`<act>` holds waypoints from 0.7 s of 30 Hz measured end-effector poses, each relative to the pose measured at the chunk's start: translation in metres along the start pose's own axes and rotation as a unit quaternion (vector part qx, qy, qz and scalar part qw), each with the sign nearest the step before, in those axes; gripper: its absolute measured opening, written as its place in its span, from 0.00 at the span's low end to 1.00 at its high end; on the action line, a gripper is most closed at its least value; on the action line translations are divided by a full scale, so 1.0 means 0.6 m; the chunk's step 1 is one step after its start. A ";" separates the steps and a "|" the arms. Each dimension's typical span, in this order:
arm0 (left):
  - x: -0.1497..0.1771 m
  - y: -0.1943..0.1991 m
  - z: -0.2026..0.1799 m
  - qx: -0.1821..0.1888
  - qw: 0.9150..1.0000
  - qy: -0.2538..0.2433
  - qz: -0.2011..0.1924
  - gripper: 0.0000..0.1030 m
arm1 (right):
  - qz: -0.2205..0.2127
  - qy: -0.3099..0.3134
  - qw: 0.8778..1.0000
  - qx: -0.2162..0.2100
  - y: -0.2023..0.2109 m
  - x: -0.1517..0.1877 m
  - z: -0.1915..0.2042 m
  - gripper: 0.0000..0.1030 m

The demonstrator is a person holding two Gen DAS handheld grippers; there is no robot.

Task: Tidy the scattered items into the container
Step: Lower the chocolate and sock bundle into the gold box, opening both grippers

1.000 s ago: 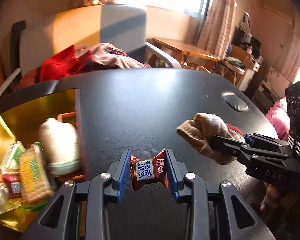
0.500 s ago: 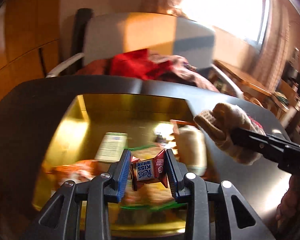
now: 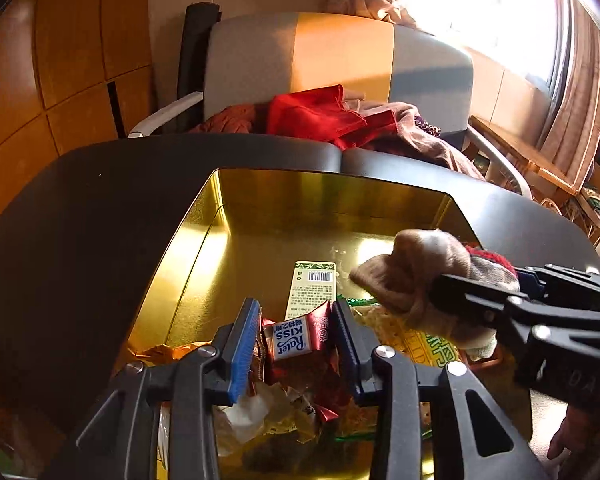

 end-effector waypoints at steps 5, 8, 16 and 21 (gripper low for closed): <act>-0.003 -0.002 0.008 -0.006 1.000 0.014 0.004 0.43 | -0.002 0.016 1.000 0.012 0.004 0.002 0.009 0.45; -0.003 0.001 0.009 -0.011 1.000 0.016 0.004 0.43 | -0.005 0.016 1.000 0.015 0.010 0.006 0.009 0.45; -0.006 0.022 0.007 -0.024 1.000 0.018 -0.008 0.51 | -0.024 0.009 0.999 0.022 0.038 0.012 0.006 0.49; 0.002 0.043 0.003 -0.035 0.999 0.021 -0.017 0.54 | -0.038 0.000 0.999 0.031 0.061 0.025 0.003 0.52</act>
Point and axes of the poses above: each gripper's, at about its wrist camera, not at the fingertips, and y roughly against the way its jaws point, z to its left, x to its underside, the point moved 2 cm from there along -y, roughly the way its jaws point, and after that the axes turned 6 degrees about x, right-handed, at the moved point
